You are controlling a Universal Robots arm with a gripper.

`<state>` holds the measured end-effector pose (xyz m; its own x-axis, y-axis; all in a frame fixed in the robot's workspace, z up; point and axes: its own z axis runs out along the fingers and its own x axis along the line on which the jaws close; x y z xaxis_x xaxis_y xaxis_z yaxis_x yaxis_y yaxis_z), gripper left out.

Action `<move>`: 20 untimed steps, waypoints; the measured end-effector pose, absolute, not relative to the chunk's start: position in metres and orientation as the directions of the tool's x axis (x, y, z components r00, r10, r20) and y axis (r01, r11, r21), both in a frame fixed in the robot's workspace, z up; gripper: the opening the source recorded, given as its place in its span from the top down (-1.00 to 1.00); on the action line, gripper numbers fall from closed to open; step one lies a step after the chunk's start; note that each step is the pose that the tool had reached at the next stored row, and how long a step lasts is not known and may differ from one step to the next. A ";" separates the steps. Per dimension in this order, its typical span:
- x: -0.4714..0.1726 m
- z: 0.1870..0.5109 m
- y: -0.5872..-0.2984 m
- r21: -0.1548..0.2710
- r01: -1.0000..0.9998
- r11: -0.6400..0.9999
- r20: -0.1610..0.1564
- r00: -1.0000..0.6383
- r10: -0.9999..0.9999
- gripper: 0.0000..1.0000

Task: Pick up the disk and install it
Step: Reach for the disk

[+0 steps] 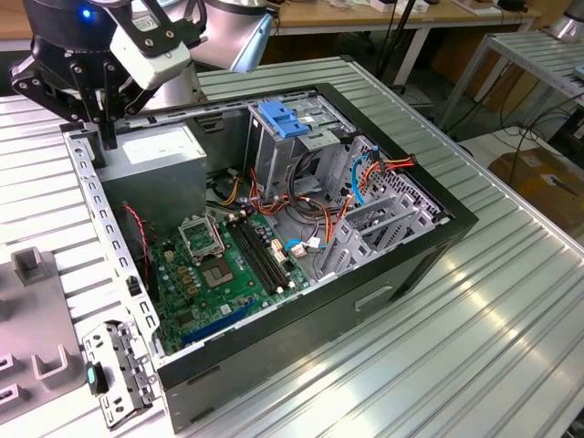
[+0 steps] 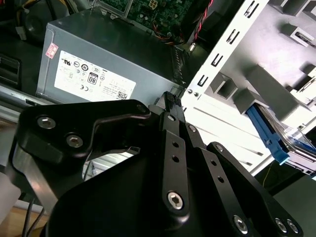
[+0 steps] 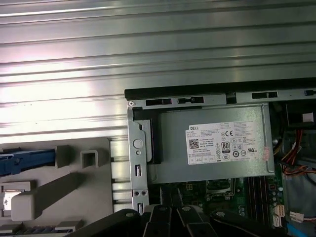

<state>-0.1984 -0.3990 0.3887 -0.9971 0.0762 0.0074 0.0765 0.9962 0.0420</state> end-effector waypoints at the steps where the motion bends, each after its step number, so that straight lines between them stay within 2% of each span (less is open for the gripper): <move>1: -0.199 0.389 -0.399 0.042 0.076 0.996 0.008 -0.997 0.076 0.79; 20: -0.222 0.388 -0.396 0.042 0.077 0.996 0.010 -0.997 0.076 0.79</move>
